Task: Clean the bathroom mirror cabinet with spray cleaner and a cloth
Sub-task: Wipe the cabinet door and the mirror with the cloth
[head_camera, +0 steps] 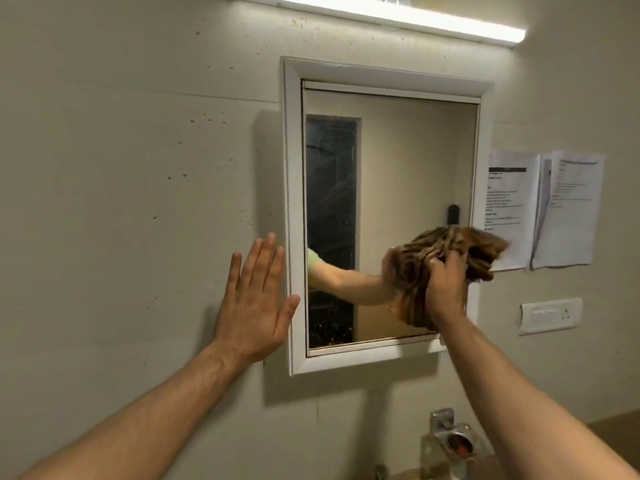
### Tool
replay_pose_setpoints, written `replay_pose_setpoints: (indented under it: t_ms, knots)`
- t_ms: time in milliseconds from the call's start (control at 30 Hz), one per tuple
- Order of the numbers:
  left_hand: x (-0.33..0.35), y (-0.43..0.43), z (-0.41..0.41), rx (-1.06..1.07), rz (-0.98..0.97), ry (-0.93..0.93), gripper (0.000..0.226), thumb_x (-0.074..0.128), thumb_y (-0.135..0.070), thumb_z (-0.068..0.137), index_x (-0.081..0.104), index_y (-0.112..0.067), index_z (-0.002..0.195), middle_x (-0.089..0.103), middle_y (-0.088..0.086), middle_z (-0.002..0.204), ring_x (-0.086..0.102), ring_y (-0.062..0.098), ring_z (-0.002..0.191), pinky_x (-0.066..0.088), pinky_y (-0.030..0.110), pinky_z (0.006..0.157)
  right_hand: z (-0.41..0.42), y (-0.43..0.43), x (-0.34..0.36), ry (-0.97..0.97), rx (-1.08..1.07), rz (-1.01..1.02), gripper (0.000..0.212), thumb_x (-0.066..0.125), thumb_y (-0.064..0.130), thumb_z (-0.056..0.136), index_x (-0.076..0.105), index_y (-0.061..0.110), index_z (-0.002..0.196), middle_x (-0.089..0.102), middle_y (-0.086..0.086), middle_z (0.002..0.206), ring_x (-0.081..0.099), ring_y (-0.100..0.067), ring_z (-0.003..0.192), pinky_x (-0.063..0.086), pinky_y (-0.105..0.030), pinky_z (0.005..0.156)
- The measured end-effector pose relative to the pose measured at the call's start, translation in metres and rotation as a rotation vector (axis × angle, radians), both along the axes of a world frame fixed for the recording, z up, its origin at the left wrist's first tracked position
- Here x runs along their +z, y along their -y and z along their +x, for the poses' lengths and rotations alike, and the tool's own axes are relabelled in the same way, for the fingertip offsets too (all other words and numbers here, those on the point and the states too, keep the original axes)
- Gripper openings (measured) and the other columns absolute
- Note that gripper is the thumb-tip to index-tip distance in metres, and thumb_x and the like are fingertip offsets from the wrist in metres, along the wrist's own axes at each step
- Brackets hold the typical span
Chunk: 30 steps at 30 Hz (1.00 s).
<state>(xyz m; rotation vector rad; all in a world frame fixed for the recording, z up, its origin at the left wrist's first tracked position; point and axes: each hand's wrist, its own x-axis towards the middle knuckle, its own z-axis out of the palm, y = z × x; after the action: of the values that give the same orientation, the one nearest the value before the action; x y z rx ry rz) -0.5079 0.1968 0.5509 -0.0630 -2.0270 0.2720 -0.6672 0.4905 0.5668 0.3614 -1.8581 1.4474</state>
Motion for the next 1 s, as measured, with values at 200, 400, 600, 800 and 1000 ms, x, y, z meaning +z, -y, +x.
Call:
replay_pose_setpoints:
  t_ms: [200, 400, 600, 800, 1000]
  knots:
    - [0.018, 0.008, -0.005, -0.107, 0.135, -0.040, 0.076, 0.027, -0.049, 0.103, 0.009, -0.007, 0.164, 0.000, 0.010, 0.173, -0.002, 0.023, 0.160, 0.007, 0.052, 0.128, 0.001, 0.048, 0.030, -0.173, -0.222, 0.313, 0.046, 0.032, 0.047, 0.101, 0.060, 0.013, 0.114, 0.061, -0.014, 0.123, 0.050, -0.031, 0.125, 0.025, -0.045, 0.119]
    - [0.026, -0.012, -0.025, -0.466, 0.814, -0.140, 0.072, 0.024, -0.055, 0.104, 0.017, -0.016, 0.164, 0.015, -0.001, 0.172, 0.011, 0.013, 0.158, 0.013, 0.047, 0.129, 0.055, 0.146, -0.027, -0.564, 0.041, 0.813, 0.041, 0.046, 0.051, 0.099, 0.064, 0.020, 0.119, 0.066, -0.008, 0.117, 0.059, -0.030, 0.106, 0.043, -0.042, 0.090]
    - [-0.007, -0.032, -0.027, -0.471, 0.767, -0.053, 0.073, 0.023, -0.059, 0.102, 0.014, -0.023, 0.165, 0.014, -0.008, 0.172, 0.011, 0.006, 0.157, 0.015, 0.036, 0.128, 0.042, 0.099, -0.063, -0.484, 0.021, 0.780, 0.031, 0.049, 0.047, 0.099, 0.056, 0.029, 0.124, 0.065, -0.002, 0.120, 0.057, -0.024, 0.110, 0.038, -0.036, 0.096]
    - [-0.021, -0.061, -0.031, -0.439, 0.795, -0.026, 0.076, 0.019, -0.065, 0.099, 0.003, -0.030, 0.164, 0.006, -0.012, 0.172, 0.007, 0.004, 0.157, 0.012, 0.027, 0.125, 0.074, 0.122, -0.141, 0.211, -0.231, 0.468, 0.071, 0.026, 0.049, 0.102, 0.043, -0.002, 0.148, 0.044, -0.031, 0.151, 0.034, -0.045, 0.146, 0.007, -0.047, 0.127]
    - [-0.032, -0.072, -0.031, -0.488, 0.916, -0.012, 0.084, 0.011, -0.081, 0.092, -0.001, -0.037, 0.163, 0.003, -0.015, 0.172, 0.007, 0.004, 0.156, 0.012, 0.033, 0.125, 0.115, 0.128, -0.169, -0.173, 0.194, 0.867, 0.077, 0.096, 0.042, 0.046, 0.074, 0.021, 0.117, 0.071, -0.001, 0.114, 0.067, -0.020, 0.105, 0.049, -0.030, 0.096]
